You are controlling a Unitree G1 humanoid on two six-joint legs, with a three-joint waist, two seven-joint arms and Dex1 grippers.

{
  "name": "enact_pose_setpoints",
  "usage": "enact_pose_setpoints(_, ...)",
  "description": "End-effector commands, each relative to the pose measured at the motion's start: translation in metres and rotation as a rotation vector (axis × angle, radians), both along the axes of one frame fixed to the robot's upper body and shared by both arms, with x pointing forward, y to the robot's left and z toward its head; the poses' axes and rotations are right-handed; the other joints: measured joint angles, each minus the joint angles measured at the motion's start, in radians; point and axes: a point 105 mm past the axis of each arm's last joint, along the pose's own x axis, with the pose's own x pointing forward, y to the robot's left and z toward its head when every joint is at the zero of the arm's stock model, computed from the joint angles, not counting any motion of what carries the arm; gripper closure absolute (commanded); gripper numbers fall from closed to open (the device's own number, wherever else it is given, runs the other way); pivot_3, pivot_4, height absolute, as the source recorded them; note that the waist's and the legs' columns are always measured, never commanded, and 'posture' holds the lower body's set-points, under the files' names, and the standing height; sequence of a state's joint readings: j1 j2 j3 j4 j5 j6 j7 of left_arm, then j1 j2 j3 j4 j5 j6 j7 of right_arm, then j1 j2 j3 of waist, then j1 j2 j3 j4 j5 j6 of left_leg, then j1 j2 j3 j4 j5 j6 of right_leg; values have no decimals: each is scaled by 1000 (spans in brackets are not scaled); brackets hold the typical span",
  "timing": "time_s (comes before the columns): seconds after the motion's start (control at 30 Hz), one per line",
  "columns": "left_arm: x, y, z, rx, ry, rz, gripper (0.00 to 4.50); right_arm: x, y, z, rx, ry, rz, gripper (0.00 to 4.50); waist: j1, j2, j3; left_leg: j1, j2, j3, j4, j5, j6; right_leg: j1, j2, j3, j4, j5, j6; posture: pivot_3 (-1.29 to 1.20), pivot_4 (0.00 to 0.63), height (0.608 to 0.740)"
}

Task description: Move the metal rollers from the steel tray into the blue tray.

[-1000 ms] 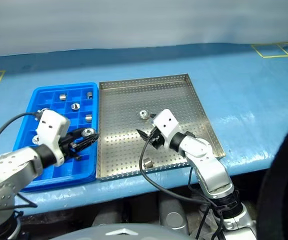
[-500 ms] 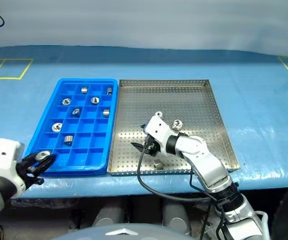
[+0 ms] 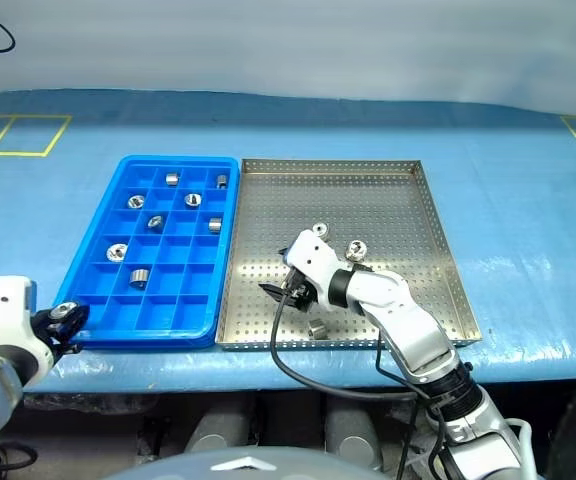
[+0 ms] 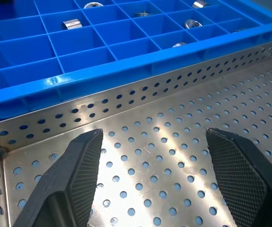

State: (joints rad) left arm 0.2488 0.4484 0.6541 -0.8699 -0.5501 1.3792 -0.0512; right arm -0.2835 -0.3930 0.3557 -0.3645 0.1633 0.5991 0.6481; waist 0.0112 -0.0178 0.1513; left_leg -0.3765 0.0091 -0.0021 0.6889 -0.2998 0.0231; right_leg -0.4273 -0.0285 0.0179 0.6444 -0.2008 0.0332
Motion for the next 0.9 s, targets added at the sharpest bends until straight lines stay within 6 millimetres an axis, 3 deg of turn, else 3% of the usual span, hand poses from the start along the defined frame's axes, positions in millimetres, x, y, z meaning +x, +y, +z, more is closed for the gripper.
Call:
enact_pose_setpoints(0.03,3,1,3,32,-13,-12,2085,0,-1,12,24,-50,-15,839,0,0,0,0,0,0,0,0,0,0,0,0,0,0,0,30,150,740)
enact_pose_setpoints(0.23,16,2,20,35,-134,-7,192,2,-4,14,35,-67,-37,839,-8,0,0,0,0,0,-1,0,-1,0,0,-1,0,0,-1,17,150,740)
enact_pose_setpoints(0.33,30,-16,45,-20,-311,-96,192,7,-7,21,54,-103,-69,839,-10,0,0,0,1,-1,-1,1,-1,0,0,-2,0,0,-2,2,150,740)
enact_pose_setpoints(0.43,46,-54,69,-134,-476,-294,192,19,-17,34,84,-162,-142,839,-9,0,0,0,0,-1,-1,1,-2,0,0,-2,0,1,-2,-25,150,740)
enact_pose_setpoints(0.53,59,-96,76,-185,-523,-507,192,29,-28,37,75,-183,-210,839,-14,0,0,0,-1,-1,0,1,-1,1,-1,-2,0,1,-2,-43,150,740)
enact_pose_setpoints(0.63,70,-135,70,-228,-518,-640,192,41,-39,36,52,-196,-297,839,-23,-1,0,0,-1,-1,0,1,-1,1,-1,-1,-1,1,-1,-83,150,740)
enact_pose_setpoints(0.77,83,-183,42,-178,-438,-791,192,58,-52,26,8,-185,-412,839,-48,0,0,0,-1,1,-1,1,-1,0,0,0,-1,2,-1,-137,150,740)
enact_pose_setpoints(0.9,83,-200,38,-206,-444,-862,192,62,-67,18,-33,-160,-493,839,-73,0,0,-1,0,2,-1,0,1,-1,1,1,-1,2,0,-154,150,740)
